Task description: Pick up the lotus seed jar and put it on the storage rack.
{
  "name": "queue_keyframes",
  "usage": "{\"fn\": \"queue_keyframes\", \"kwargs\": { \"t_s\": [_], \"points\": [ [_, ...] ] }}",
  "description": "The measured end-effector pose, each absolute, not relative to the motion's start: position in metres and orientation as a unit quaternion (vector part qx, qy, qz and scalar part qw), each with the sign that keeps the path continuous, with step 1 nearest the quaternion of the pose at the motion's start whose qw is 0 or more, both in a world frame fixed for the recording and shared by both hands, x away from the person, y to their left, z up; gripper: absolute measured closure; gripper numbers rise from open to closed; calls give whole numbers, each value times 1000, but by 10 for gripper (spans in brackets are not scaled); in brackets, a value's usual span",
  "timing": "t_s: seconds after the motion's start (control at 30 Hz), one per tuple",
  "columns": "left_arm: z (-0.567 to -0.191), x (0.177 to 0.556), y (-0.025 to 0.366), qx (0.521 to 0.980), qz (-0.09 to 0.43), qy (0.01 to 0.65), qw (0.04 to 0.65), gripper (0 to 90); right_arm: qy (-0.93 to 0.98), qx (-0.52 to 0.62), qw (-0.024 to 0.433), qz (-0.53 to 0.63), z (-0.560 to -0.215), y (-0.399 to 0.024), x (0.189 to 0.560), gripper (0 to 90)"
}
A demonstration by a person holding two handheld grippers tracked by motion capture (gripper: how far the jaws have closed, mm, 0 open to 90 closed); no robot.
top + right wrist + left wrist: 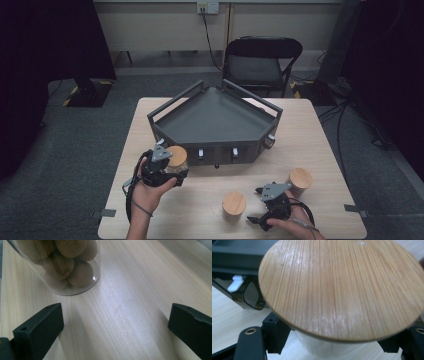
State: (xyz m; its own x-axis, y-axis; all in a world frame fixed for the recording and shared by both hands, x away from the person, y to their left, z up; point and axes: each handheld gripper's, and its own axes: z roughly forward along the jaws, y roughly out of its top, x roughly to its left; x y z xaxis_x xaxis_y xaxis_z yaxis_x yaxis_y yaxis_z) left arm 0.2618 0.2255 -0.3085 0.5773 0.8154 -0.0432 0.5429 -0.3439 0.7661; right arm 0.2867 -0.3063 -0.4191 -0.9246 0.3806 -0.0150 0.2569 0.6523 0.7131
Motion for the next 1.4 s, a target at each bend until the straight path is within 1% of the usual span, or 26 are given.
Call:
{"fn": "queue_keyframes", "kwargs": {
  "t_s": [0.43,0.93,1.4],
  "points": [
    [-295,270,220,802,168,419,390,251,905,176,82,378,-419,-306,287,0],
    [-272,282,211,805,175,413,389,251,905,176,82,378,-419,-306,287,0],
    [-260,299,205,797,185,421,392,251,905,176,82,378,-419,-306,287,0]
  ]
}}
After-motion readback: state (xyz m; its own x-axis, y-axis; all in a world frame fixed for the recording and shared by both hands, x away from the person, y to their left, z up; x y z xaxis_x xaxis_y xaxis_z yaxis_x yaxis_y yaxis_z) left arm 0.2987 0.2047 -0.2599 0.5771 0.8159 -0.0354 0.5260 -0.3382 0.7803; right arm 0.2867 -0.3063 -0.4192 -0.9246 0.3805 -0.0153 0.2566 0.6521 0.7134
